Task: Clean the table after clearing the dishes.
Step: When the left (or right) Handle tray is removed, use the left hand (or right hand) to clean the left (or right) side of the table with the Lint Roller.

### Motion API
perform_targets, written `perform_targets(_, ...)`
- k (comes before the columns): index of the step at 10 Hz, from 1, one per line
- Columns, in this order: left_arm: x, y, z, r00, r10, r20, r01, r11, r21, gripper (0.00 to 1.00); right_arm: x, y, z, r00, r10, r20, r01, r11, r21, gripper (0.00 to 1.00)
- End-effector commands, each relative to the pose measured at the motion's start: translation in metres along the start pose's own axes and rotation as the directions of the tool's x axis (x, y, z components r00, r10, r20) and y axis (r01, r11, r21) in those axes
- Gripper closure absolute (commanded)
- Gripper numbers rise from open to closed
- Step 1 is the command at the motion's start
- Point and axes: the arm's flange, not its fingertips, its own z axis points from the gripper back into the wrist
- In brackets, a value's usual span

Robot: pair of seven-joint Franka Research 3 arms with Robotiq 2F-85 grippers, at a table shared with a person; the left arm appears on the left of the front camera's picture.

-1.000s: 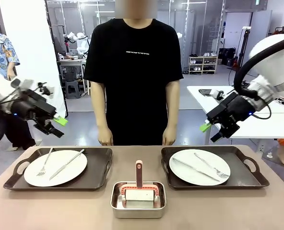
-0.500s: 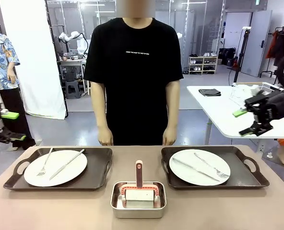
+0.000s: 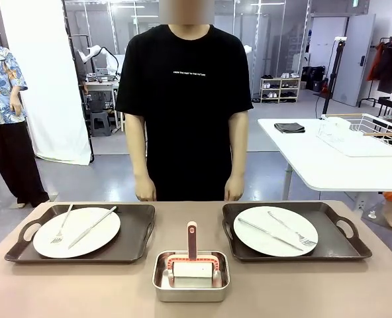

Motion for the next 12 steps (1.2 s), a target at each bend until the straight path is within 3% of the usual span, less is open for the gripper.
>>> perform_targets(1,-0.002,-0.001,0.016,0.998,0.040,0.042,-0.041,0.999,0.019,0.00,-0.007,-0.018,0.007,0.998,-0.008,0.060,0.007,1.000,0.025,0.00)
perform_targets(3,-0.006,0.003,0.026,0.997,0.048,0.065,-0.051,0.998,0.037,0.00,-0.015,-0.029,0.025,0.992,-0.026,0.120,0.020,0.999,0.046,0.00)
perform_targets(4,-0.005,0.008,0.025,0.995,0.045,0.094,-0.050,0.997,0.058,0.00,-0.016,-0.028,0.022,0.996,0.001,0.089,-0.004,1.000,0.031,0.00)
perform_targets(5,-0.009,0.004,0.028,0.997,0.041,0.063,-0.042,0.999,0.016,0.00,-0.011,-0.032,0.032,0.995,-0.059,0.086,0.056,0.998,0.027,0.00)
perform_targets(12,-0.009,0.004,0.028,0.997,0.041,0.063,-0.042,0.999,0.016,0.00,-0.011,-0.032,0.032,0.995,-0.059,0.086,0.056,0.998,0.027,0.00)
